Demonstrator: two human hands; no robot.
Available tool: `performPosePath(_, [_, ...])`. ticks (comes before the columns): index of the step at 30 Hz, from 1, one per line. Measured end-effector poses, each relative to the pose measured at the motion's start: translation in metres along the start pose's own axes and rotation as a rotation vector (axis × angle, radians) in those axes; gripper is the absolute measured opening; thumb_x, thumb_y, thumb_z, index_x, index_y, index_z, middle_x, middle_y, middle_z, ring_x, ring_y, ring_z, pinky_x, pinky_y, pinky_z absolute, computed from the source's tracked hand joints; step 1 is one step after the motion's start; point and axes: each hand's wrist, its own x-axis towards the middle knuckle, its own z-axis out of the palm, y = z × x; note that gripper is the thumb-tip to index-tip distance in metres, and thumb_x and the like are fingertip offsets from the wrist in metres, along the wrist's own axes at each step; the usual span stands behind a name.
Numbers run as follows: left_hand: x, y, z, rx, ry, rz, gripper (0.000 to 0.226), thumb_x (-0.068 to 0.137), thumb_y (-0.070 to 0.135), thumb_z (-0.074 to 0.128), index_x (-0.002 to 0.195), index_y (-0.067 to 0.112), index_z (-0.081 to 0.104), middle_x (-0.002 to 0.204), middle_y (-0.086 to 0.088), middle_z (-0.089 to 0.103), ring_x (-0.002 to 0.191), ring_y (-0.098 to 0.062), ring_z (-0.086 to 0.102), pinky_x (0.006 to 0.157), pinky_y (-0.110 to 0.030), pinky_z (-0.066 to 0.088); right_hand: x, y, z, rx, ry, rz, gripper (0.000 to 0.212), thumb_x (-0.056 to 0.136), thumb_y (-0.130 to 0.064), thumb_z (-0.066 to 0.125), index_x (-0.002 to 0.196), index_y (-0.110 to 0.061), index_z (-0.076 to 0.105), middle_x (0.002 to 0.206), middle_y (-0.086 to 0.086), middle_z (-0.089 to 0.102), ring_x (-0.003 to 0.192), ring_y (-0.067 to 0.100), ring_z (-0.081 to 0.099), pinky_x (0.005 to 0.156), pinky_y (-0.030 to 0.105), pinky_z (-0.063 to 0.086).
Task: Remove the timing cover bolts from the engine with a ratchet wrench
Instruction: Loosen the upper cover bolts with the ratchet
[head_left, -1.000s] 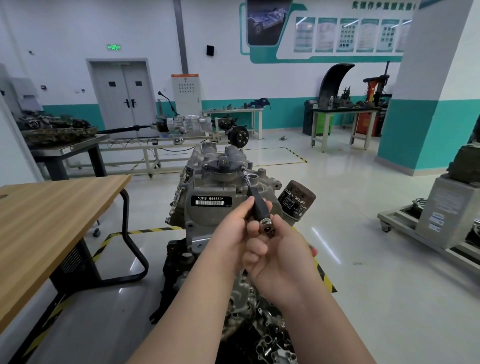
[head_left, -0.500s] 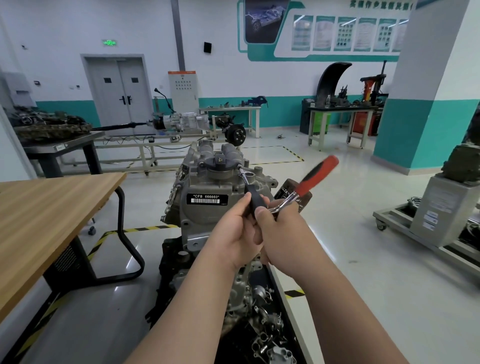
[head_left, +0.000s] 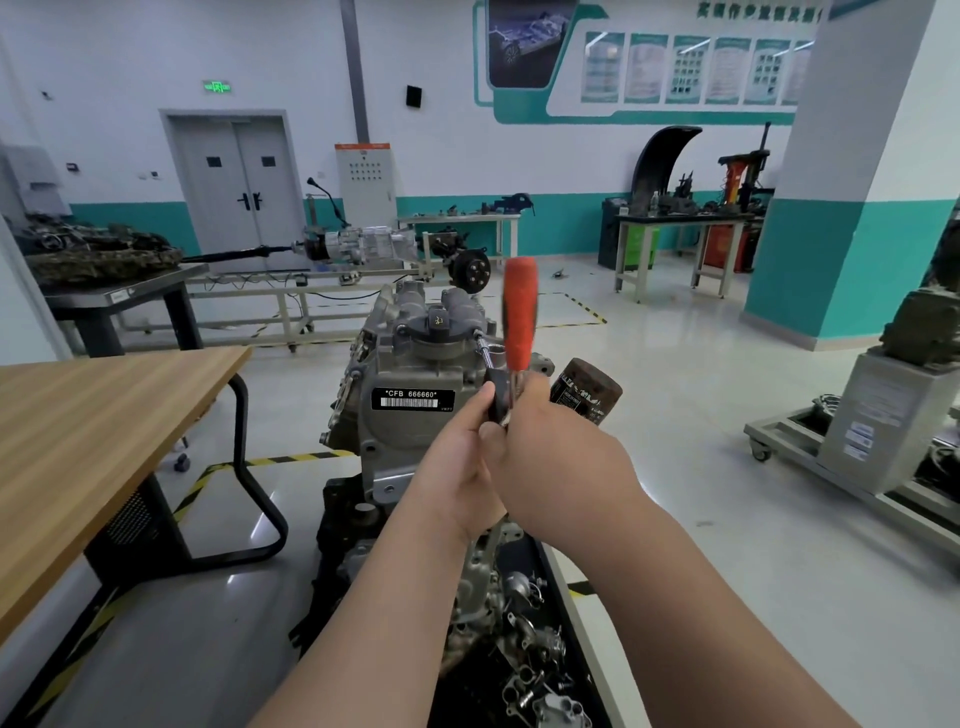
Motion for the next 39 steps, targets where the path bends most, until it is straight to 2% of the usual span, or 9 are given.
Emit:
performPosePath(4, [-0.001,-0.001,0.006,-0.020,0.050,-0.004,0.039,0.098,0.042,0.046,0.093,0.010,0.066,0.076,-0.004,0.069,0.069,-0.017,0.070,0.060,-0.026,0.057,-0.003,0.009,0.012,0.520,-0.002,0.112,0.033,0.099,-0.034,0.044,0.125,-0.016,0.037,0.099,0.000,0.061,0.090,0.022,0.062,0.074,0.034,0.048])
performPosePath(7, [0.002,-0.003,0.003,0.018,0.083,-0.005,0.047,0.092,0.049,0.050,0.077,0.012,0.075,0.081,0.008,0.065,0.073,-0.010,0.066,0.070,-0.023,0.055,-0.003,0.014,0.025,0.968,0.003,0.264,0.023,0.098,-0.033,0.046,0.118,-0.021,0.052,0.081,-0.022,0.060,0.078,0.007,0.061,0.074,0.035,0.051])
performPosePath(10, [-0.002,-0.005,0.003,0.119,0.074,-0.058,0.041,0.080,0.052,0.056,0.075,0.017,0.076,0.066,0.010,0.063,0.052,-0.010,0.063,0.052,-0.017,0.048,-0.006,0.017,0.035,1.379,-0.056,0.433,0.025,0.100,-0.031,0.044,0.106,-0.013,0.059,0.058,-0.007,0.057,0.044,0.017,0.049,0.051,0.030,0.043])
performPosePath(15, [-0.004,-0.005,-0.001,0.246,0.119,-0.065,0.039,0.095,0.053,0.047,0.087,0.022,0.070,0.034,0.007,0.038,0.023,-0.008,0.038,0.028,-0.008,0.020,-0.011,0.012,0.036,2.028,-0.191,0.576,0.026,0.102,-0.032,0.040,0.116,-0.027,0.062,0.060,0.002,0.047,0.039,0.012,0.034,0.038,0.023,0.029])
performPosePath(18, [-0.006,-0.004,0.003,0.149,0.082,-0.079,0.033,0.095,0.049,0.049,0.094,0.020,0.065,0.043,0.006,0.053,0.036,-0.009,0.052,0.033,-0.014,0.038,-0.016,0.012,0.036,2.273,-0.293,0.604,0.025,0.103,-0.034,0.038,0.115,-0.031,0.060,0.064,0.001,0.047,0.035,0.009,0.036,0.034,0.019,0.031])
performPosePath(20, [-0.005,-0.003,0.004,0.124,0.068,-0.070,0.034,0.094,0.048,0.051,0.091,0.018,0.066,0.061,0.004,0.062,0.059,-0.011,0.057,0.057,-0.022,0.051,-0.019,0.012,0.037,2.420,-0.367,0.620,0.023,0.102,-0.037,0.039,0.116,-0.033,0.056,0.066,0.001,0.051,0.033,0.008,0.039,0.033,0.018,0.032])
performPosePath(22, [-0.004,-0.003,0.003,0.117,0.069,-0.043,0.035,0.094,0.047,0.051,0.088,0.015,0.066,0.075,0.003,0.067,0.069,-0.013,0.058,0.070,-0.026,0.050,-0.021,0.012,0.036,2.538,-0.408,0.619,0.022,0.101,-0.036,0.040,0.113,-0.035,0.059,0.065,0.001,0.054,0.033,0.008,0.041,0.033,0.018,0.033])
performPosePath(30, [-0.007,0.003,0.001,0.034,0.066,-0.146,0.038,0.094,0.044,0.052,0.086,0.011,0.069,0.075,0.001,0.071,0.060,-0.013,0.068,0.052,-0.020,0.054,-0.024,0.006,0.037,2.838,-0.511,0.583,0.029,0.102,-0.033,0.036,0.104,-0.026,0.064,0.068,0.004,0.063,0.034,0.010,0.047,0.035,0.022,0.041])
performPosePath(39, [-0.007,0.002,-0.003,0.070,0.052,-0.124,0.046,0.094,0.048,0.051,0.077,0.011,0.072,0.052,-0.002,0.062,0.031,-0.014,0.054,0.030,-0.014,0.039,-0.018,0.010,0.036,2.419,-0.410,0.669,0.019,0.098,-0.034,0.044,0.107,-0.029,0.060,0.066,0.002,0.061,0.035,0.009,0.045,0.035,0.017,0.036])
